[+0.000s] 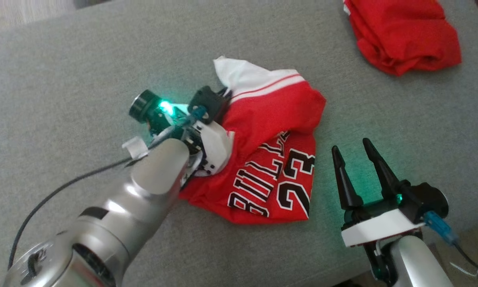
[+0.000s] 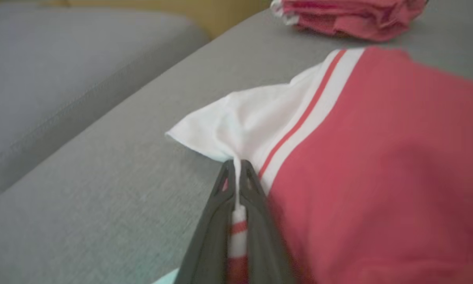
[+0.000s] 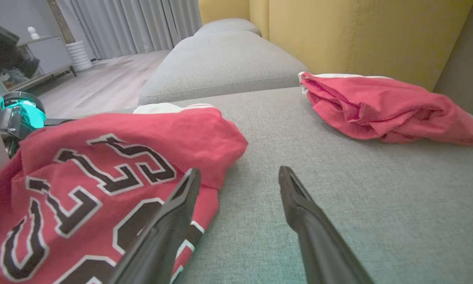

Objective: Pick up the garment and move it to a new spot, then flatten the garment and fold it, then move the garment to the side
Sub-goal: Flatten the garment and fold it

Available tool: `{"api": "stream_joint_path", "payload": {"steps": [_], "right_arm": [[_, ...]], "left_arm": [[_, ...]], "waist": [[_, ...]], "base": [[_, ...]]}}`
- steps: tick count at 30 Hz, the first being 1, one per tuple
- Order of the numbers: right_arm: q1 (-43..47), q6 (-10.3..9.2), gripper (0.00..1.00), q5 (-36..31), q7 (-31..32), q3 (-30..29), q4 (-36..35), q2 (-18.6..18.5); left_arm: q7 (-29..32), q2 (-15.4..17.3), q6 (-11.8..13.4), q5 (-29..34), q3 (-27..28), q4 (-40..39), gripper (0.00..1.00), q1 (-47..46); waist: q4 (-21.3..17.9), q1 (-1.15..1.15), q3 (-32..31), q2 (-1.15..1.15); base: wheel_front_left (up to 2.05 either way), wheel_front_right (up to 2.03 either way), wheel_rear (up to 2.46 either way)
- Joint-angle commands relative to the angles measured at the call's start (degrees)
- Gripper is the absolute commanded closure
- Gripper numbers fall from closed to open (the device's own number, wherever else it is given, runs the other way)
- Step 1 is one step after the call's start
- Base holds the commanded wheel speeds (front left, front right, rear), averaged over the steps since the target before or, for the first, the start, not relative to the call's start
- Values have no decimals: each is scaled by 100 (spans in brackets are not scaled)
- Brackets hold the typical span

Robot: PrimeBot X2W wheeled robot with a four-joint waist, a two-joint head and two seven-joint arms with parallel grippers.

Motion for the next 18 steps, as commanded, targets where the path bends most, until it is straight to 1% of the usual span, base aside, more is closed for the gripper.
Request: {"api": "stream_joint_path", "payload": {"steps": [1, 5, 10, 12, 13, 14, 16, 18], "right_arm": [[-46, -5, 0, 34, -22, 142, -128, 4], [34, -5, 0, 60, -22, 179, -76, 20], [210, -5, 0, 88, -22, 183, -21, 33], [307, -5, 0, 90, -22, 147, -5, 36], [307, -5, 0, 90, -22, 147, -5, 36], [355, -5, 0, 91, -22, 126, 0, 37], [441, -5, 0, 97, -22, 80, -1, 38], [509, -5, 0, 121, -22, 10, -18, 39]], "left_arm": [[-283, 16, 85, 102, -41, -272, 100, -397], [-860, 16, 194, 173, -257, -728, 100, -876], [-1141, 16, 300, 459, -353, -1113, 100, -1868], [-1191, 30, 323, 584, -228, -1217, 100, -2315], [-1191, 30, 323, 584, -228, -1217, 100, -2315], [-1203, 76, 337, 639, -139, -1277, 100, -2520], [-1211, 220, 359, 697, 153, -1582, 100, -2856], [-1213, 417, 308, 729, 423, -1941, 100, -2994]], "waist": [[-32, 0, -146, 0], [-78, 0, -469, 0], [-148, 0, -911, 0], [-136, 0, -1060, 0], [-136, 0, -1060, 0], [-120, 0, -1133, 0], [-71, 0, -1252, 0], [19, 0, -1356, 0]], "base": [[0, 0, 0], [0, 0, 0], [0, 0, 0], [0, 0, 0], [0, 0, 0], [0, 0, 0], [0, 0, 0], [0, 0, 0]]}}
